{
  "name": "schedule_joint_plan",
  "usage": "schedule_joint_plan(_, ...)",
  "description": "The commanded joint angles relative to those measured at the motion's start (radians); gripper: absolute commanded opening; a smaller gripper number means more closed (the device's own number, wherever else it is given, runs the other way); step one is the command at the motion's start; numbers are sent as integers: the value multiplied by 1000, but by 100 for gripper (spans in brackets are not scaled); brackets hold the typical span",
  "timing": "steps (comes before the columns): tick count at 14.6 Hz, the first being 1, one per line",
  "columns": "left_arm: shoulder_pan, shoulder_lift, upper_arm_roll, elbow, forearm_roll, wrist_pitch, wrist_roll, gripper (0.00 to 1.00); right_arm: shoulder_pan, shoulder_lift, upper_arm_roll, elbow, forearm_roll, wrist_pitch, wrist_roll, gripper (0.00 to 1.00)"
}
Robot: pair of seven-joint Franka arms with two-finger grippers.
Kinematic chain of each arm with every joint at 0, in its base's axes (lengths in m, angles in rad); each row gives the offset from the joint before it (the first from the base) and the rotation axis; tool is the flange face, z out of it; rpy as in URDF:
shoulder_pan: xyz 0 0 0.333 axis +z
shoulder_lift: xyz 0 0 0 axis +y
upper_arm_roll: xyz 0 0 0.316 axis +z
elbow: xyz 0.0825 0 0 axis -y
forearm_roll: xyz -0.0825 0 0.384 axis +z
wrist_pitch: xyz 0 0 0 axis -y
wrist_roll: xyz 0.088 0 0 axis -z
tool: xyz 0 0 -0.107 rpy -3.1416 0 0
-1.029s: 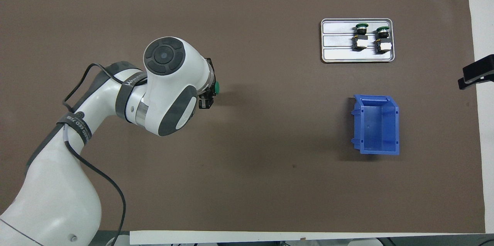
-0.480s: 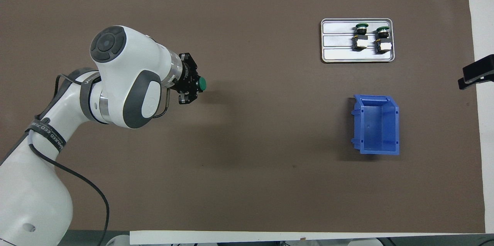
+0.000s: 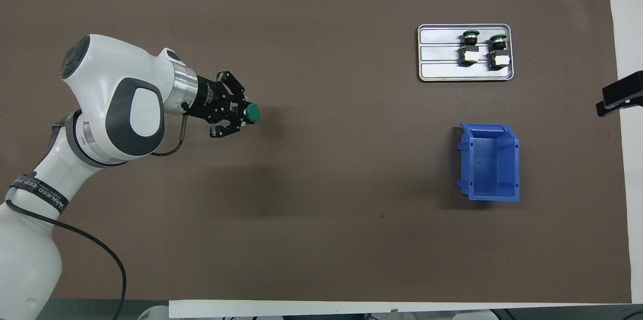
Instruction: Place and press button with both arms
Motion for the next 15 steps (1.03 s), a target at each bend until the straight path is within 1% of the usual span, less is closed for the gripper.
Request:
schedule_joint_plan(1, 46, -68, -4, -104, -138, 21, 72, 17, -3, -29, 2, -36, -5, 12, -21, 99)
schedule_joint_plan(2, 48, -72, -5, -122, -146, 35, 74, 17, -3, -29, 2, -36, -5, 12, -21, 99)
schedule_joint_plan(3, 63, -86, -5, -148, -186, 38, 86, 17, -3, -29, 2, -36, -5, 12, -21, 99)
schedule_joint_plan(4, 86, -100, -5, -179, -259, 38, 159, 17, -3, -29, 2, -36, -3, 12, -21, 99)
schedule_joint_plan(5, 94, -126, -5, -223, -342, 36, 271, 17, -3, -29, 2, -36, -3, 12, -21, 99)
schedule_joint_plan(6, 89, -134, -4, -240, -425, 45, 311, 17, -3, -29, 2, -36, -3, 12, -21, 99)
schedule_joint_plan(7, 85, -134, -4, -245, -462, 59, 319, 16, -3, -29, 2, -36, -5, 12, -21, 99)
schedule_joint_plan(9, 86, -135, -5, -260, -479, 62, 325, 15, -3, -29, 2, -36, -3, 12, -21, 99)
schedule_joint_plan(10, 92, -126, -5, -268, -517, 64, 339, 15, -3, -29, 2, -36, -5, 12, -21, 99)
schedule_joint_plan(13, 83, -71, -5, -285, -750, 64, 508, 13, -3, -29, 2, -36, -5, 12, -21, 99)
schedule_joint_plan(14, 85, -66, -5, -290, -798, 56, 537, 12, -3, -29, 2, -36, -3, 12, -21, 99)
schedule_joint_plan(15, 85, -68, -7, -299, -809, 56, 543, 12, -3, -28, 2, -36, -5, 12, -21, 99)
